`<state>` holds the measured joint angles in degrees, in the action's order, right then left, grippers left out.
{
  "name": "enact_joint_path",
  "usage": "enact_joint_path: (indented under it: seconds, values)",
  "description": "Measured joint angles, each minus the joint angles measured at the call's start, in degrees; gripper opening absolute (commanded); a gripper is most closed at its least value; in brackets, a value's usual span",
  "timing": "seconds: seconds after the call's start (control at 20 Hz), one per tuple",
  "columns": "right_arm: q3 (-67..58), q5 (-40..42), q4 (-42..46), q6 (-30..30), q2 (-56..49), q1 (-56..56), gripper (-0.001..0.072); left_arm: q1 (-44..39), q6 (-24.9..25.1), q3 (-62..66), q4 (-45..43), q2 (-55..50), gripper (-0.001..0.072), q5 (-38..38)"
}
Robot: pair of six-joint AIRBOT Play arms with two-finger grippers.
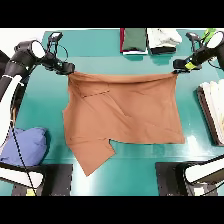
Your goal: Fold the shirts.
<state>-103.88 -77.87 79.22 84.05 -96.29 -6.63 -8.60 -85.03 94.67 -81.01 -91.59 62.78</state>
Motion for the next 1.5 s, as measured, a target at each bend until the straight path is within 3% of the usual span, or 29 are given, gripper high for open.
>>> enact_joint_path:
  seconds: [0.2,0.4,0.85,0.9,0.95,1.0,1.3,1.35,1.4,1.5]
  values:
    - [0.7,-2.34,1.14,-1.11,3.02,-0.94,0.0018,0.0,1.99,2.08,0.02,-0.59,0.0023,10.32]
    - [10.62,-2.56,2.64,-1.77,8.48,-1.57,0.0018,-0.02,2.43,-0.85,0.57,-0.79,0.0023,16.83]
    - [32.2,3.69,3.48,-2.14,15.08,-1.77,0.0026,-0.24,0.7,-13.92,5.75,-0.83,0.0024,15.65]
    - [33.48,4.07,3.39,-2.14,15.15,-1.77,0.0126,-0.24,0.35,-14.6,6.05,-0.81,0.0029,15.21]
    - [34.32,4.42,3.28,-2.14,15.28,-1.77,0.0287,-0.24,0.17,-15.06,6.19,-0.7,0.0265,14.99]
    - [34.97,4.74,3.23,-2.14,15.39,-1.79,0.0338,-0.24,-0.07,-15.41,6.34,-0.37,0.0433,14.86]
    - [36.81,4.98,2.99,-2.12,20.63,-2.43,0.034,-0.13,-2.16,-16.41,3.43,7.06,0.0428,15.3]
    - [37.51,4.44,2.97,-2.1,22.58,-2.93,0.0383,-0.11,-2.54,-17.18,2.75,9.44,0.0427,16.0]
    - [38.49,3.8,2.97,-2.1,24.52,-3.58,0.0487,-0.11,-2.89,-18.43,2.16,11.91,0.0428,16.44]
    - [41.48,2.51,2.99,-2.1,28.7,-5.49,0.0554,-0.13,-4.0,-22.86,1.51,17.38,0.0429,17.0]
